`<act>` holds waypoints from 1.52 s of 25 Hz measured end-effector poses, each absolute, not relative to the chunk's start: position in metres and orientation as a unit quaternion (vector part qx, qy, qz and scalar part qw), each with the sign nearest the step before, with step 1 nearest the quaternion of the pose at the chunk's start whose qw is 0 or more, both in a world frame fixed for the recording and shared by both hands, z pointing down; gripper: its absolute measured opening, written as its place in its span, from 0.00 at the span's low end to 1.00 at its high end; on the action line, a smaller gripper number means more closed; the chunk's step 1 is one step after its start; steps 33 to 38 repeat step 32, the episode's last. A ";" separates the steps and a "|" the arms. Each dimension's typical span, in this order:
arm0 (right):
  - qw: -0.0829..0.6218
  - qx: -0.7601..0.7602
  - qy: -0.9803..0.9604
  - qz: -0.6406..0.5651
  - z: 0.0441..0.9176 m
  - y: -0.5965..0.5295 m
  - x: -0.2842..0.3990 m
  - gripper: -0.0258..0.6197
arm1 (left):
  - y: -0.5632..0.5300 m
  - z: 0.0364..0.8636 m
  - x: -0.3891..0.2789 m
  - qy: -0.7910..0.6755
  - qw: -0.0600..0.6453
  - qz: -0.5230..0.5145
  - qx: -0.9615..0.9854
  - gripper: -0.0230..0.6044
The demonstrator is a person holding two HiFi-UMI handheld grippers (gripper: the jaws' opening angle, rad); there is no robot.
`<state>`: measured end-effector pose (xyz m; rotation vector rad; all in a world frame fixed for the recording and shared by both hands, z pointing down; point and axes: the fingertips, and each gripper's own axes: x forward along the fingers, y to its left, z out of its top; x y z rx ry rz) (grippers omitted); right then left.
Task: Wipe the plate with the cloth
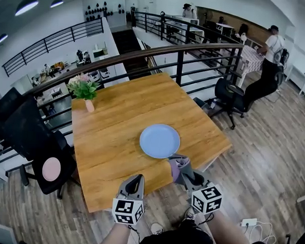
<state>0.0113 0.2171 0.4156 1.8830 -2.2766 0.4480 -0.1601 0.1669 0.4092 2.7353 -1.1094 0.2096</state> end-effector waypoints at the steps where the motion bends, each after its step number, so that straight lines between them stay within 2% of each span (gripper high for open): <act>1: 0.075 0.629 -0.759 0.151 0.416 0.219 0.011 0.15 | 0.168 0.408 -0.160 -0.373 0.090 0.070 0.921 0.07; 38: 0.070 0.623 -0.761 0.165 0.427 0.212 0.014 0.15 | 0.160 0.413 -0.152 -0.369 0.092 0.081 0.921 0.07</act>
